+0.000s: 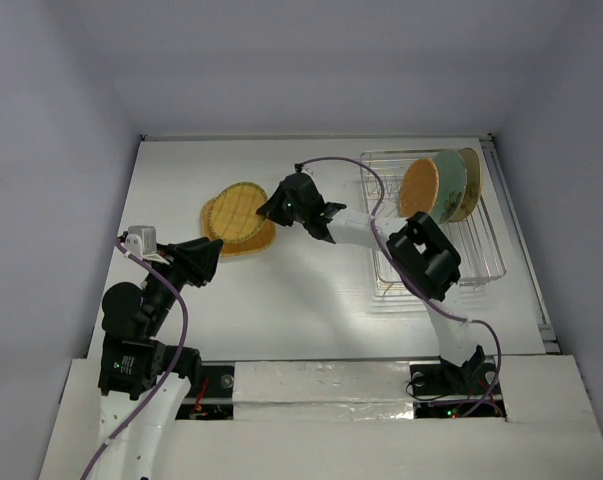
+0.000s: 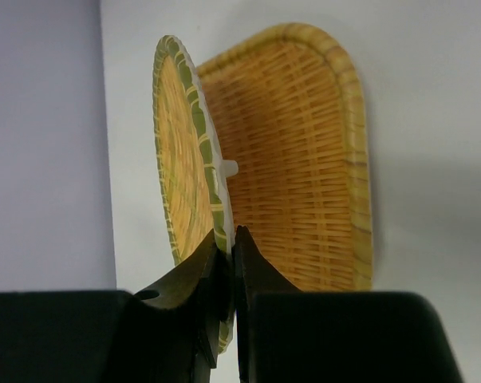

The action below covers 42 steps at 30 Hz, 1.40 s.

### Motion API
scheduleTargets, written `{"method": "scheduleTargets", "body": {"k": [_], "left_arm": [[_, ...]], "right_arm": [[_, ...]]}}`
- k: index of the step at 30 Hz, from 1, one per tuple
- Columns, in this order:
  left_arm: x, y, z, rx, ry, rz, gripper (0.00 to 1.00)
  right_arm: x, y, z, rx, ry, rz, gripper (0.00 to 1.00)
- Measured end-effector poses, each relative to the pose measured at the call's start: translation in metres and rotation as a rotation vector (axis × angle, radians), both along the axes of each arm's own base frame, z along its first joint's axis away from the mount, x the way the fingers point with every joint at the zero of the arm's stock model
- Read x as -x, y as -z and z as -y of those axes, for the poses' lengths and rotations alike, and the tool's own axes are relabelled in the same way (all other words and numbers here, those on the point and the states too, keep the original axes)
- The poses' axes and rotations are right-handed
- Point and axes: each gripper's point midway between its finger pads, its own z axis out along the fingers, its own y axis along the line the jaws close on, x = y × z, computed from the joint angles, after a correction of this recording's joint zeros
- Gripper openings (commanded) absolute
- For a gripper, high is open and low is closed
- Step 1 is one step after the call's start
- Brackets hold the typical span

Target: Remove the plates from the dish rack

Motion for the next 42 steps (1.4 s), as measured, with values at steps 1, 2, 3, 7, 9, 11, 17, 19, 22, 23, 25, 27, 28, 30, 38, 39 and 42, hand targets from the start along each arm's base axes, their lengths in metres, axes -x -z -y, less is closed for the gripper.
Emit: {"method": "scheduleTargets", "body": {"k": [1, 2, 3, 7, 9, 11, 17, 19, 22, 23, 25, 27, 28, 30, 38, 39, 42], "left_arm": [[0.0, 0.0, 0.0, 0.0, 0.001, 0.0, 0.37], [0.0, 0.0, 0.0, 0.0, 0.002, 0.0, 0.37], [0.0, 0.0, 0.0, 0.0, 0.003, 0.0, 0.37], [0.001, 0.0, 0.001, -0.001, 0.007, 0.0, 0.37], [0.001, 0.0, 0.001, 0.0, 0.008, 0.0, 0.37], [0.001, 0.0, 0.002, -0.001, 0.01, 0.0, 0.37], [0.001, 0.0, 0.002, -0.001, 0.011, 0.0, 0.37], [0.001, 0.0, 0.002, -0.001, 0.011, 0.0, 0.37], [0.001, 0.0, 0.002, -0.001, 0.011, 0.001, 0.37], [0.001, 0.0, 0.002, -0.001, 0.011, 0.0, 0.37], [0.001, 0.0, 0.002, -0.001, 0.011, 0.0, 0.37], [0.001, 0.0, 0.002, -0.001, 0.011, 0.001, 0.37], [0.001, 0.0, 0.002, -0.001, 0.011, 0.001, 0.37], [0.001, 0.0, 0.002, -0.001, 0.011, 0.001, 0.37], [0.003, -0.002, 0.001, 0.001, 0.011, 0.009, 0.26], [0.003, -0.002, 0.001, 0.0, 0.011, 0.011, 0.2], [0.004, -0.003, 0.001, 0.001, 0.01, 0.016, 0.05]], "right_arm": [[0.0, 0.009, -0.003, -0.003, 0.002, -0.021, 0.02], [0.0, 0.016, -0.004, -0.005, 0.005, -0.038, 0.1], [0.0, 0.02, -0.005, -0.007, 0.007, -0.049, 0.17], [-0.002, 0.027, -0.01, -0.018, 0.012, -0.072, 0.5], [-0.001, 0.024, -0.012, -0.014, 0.004, -0.064, 0.67], [0.001, 0.02, -0.016, 0.0, -0.012, -0.054, 0.74], [0.006, 0.012, -0.02, 0.09, -0.067, -0.013, 1.0], [0.01, 0.02, -0.014, 0.151, -0.082, -0.013, 1.0], [0.017, 0.039, 0.0, 0.268, -0.101, -0.029, 1.0], [0.019, 0.044, 0.005, 0.305, -0.106, -0.037, 1.0], [0.021, 0.05, 0.014, 0.372, -0.116, -0.04, 1.0], [0.021, 0.051, 0.023, 0.425, -0.116, -0.032, 0.99], [0.022, 0.051, 0.028, 0.449, -0.114, -0.026, 0.99], [0.024, 0.044, 0.038, 0.479, -0.109, -0.009, 0.87], [0.036, -0.078, 0.125, 0.544, 0.069, 0.197, 0.0], [0.036, -0.098, 0.145, 0.533, 0.114, 0.227, 0.0], [0.032, -0.145, 0.234, 0.528, 0.299, 0.28, 0.0]]}}
